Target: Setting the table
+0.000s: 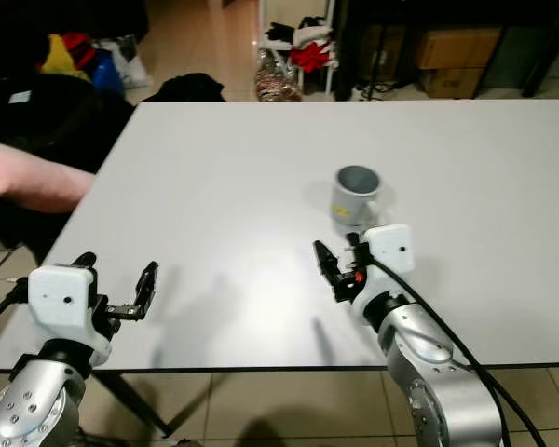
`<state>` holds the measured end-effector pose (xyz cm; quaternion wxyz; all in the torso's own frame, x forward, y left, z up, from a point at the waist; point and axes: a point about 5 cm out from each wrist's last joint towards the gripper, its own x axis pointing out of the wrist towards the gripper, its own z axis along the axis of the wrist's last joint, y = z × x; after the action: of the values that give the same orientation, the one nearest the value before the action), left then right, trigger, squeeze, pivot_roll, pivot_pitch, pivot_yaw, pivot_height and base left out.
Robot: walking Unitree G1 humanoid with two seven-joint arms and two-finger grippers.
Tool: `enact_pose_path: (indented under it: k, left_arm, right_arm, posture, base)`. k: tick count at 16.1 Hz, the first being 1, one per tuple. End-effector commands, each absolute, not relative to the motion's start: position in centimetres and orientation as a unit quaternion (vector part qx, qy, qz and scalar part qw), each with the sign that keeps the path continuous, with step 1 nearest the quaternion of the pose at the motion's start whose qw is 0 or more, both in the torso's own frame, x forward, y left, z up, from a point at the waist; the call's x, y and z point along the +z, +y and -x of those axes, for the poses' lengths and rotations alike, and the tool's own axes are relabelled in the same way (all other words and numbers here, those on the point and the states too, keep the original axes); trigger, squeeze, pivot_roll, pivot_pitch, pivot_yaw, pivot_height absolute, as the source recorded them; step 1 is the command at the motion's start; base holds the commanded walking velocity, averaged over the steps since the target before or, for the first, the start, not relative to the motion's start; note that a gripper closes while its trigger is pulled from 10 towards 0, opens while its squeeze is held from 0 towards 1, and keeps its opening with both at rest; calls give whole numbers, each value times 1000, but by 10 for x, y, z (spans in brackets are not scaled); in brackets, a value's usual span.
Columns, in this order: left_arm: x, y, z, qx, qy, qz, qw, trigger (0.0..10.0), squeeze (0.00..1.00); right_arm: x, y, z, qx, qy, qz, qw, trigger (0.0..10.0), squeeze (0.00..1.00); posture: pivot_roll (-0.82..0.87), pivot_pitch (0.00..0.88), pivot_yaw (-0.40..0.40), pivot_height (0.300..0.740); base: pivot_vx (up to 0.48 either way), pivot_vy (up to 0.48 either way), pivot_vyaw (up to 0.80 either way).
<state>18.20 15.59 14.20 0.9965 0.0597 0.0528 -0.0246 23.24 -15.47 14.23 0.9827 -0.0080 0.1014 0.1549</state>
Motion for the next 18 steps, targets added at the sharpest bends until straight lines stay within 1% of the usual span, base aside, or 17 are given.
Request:
enact_pose_path:
  k: [1, 3, 6, 10, 11, 14, 17, 18]
  left_arm:
    - [144, 152, -178, -27, 50, -67, 996, 10000, 0]
    - [143, 153, -178, -28, 52, -68, 996, 10000, 0]
    - [139, 159, -185, -24, 49, -76, 996, 10000, 0]
    - [144, 163, -186, -13, 42, -77, 996, 10000, 0]
    - [144, 165, -184, -11, 44, -80, 996, 10000, 0]
    - [141, 169, -180, -9, 50, -83, 995, 10000, 0]
    - [141, 168, -185, -10, 49, -84, 995, 10000, 0]
    - [141, 169, -185, -8, 47, -83, 995, 10000, 0]
  right_arm:
    - [139, -156, -230, 141, 103, 44, 984, 10000, 0]
    - [135, -156, -230, 123, 107, 58, 985, 10000, 0]
    - [130, -162, -228, 110, 120, 25, 986, 10000, 0]
    - [130, -162, -230, 126, 119, 15, 985, 10000, 0]
    - [129, -161, -231, 129, 121, 14, 984, 10000, 0]
    - [128, -155, -229, 145, 124, 3, 982, 10000, 0]
    - [125, -156, -227, 142, 126, -1, 982, 10000, 0]
    - [126, -152, -227, 151, 122, -5, 981, 10000, 0]
  posture:
    - [-57, 11, 55, 740]
    - [-67, 0, 66, 740]
    - [-88, 0, 65, 740]
    - [-79, 0, 64, 740]
    - [-70, 0, 53, 740]
    - [-72, 0, 69, 740]
    - [-71, 0, 70, 740]
    - [-74, 0, 69, 740]
  base:
    - [0, -371, 0]
    - [0, -377, 0]
    - [0, -375, 0]
    - [0, -378, 0]
    - [0, -375, 0]
    - [0, -380, 0]
    - [0, -379, 0]
    - [0, -375, 0]
